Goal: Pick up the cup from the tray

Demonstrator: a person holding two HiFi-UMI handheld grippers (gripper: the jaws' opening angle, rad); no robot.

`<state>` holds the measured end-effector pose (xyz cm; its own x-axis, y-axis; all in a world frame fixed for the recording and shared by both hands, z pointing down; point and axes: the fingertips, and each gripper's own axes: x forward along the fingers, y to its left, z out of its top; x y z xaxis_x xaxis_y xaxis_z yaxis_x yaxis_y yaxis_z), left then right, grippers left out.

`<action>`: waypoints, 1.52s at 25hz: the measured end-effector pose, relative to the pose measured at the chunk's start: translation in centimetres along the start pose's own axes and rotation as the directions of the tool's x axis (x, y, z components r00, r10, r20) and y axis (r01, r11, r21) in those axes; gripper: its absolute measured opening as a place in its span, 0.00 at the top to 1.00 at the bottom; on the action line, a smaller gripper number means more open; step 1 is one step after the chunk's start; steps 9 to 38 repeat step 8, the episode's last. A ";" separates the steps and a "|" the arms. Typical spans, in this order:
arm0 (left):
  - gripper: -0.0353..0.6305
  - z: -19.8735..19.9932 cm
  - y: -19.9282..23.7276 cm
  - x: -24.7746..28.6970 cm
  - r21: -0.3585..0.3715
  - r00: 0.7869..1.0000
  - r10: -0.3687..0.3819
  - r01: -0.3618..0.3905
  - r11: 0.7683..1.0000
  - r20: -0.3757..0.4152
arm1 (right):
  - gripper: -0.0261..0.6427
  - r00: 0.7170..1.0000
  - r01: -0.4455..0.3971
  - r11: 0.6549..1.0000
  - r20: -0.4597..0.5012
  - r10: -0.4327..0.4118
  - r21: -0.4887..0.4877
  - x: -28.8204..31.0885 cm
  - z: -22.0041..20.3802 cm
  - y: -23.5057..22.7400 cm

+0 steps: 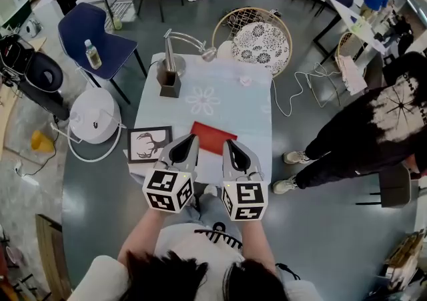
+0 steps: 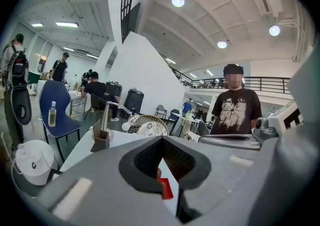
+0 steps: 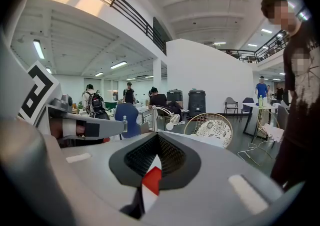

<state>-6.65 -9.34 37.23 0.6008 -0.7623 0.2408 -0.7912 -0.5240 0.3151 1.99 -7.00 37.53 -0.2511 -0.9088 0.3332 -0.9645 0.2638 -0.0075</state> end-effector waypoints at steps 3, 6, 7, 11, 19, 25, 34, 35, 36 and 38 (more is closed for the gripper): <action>0.95 -0.1 0.1 0.0 0.002 1.000 -0.005 0.005 1.000 -0.003 | 0.93 1.000 0.008 1.000 -0.002 -0.008 -0.018 0.0 0.0 0.2; 0.95 -0.2 0.6 -0.2 0.008 1.000 0.001 -0.001 1.000 -0.006 | 0.93 1.000 0.002 0.999 -0.004 -0.002 -0.038 0.1 0.0 0.8; 0.95 -0.1 0.7 -0.2 0.010 1.000 0.003 -0.003 1.000 -0.006 | 0.93 1.000 0.000 0.999 -0.004 0.000 -0.041 0.2 0.1 1.0; 0.95 0.0 0.8 -0.3 0.012 1.000 0.004 -0.004 1.000 -0.005 | 0.93 1.000 -0.001 0.999 -0.003 0.001 -0.042 0.3 0.1 1.1; 0.95 0.0 0.8 -0.3 0.012 1.000 0.004 -0.004 1.000 -0.005 | 0.93 1.000 -0.001 0.999 -0.003 0.001 -0.042 0.3 0.1 1.1; 0.95 0.0 0.8 -0.3 0.012 1.000 0.004 -0.004 1.000 -0.005 | 0.93 1.000 -0.001 0.999 -0.003 0.001 -0.042 0.3 0.1 1.1; 0.95 0.0 0.8 -0.3 0.012 1.000 0.004 -0.004 1.000 -0.005 | 0.93 1.000 -0.001 0.999 -0.003 0.001 -0.042 0.3 0.1 1.1; 0.95 0.0 0.8 -0.3 0.012 1.000 0.004 -0.004 1.000 -0.005 | 0.93 1.000 -0.001 0.999 -0.003 0.001 -0.042 0.3 0.1 1.1; 0.95 0.0 0.8 -0.3 0.012 1.000 0.004 -0.004 1.000 -0.005 | 0.93 1.000 -0.001 0.999 -0.003 0.001 -0.042 0.3 0.1 1.1; 0.95 0.0 0.8 -0.3 0.012 1.000 0.004 -0.004 1.000 -0.005 | 0.93 1.000 -0.001 0.999 -0.003 0.001 -0.042 0.3 0.1 1.1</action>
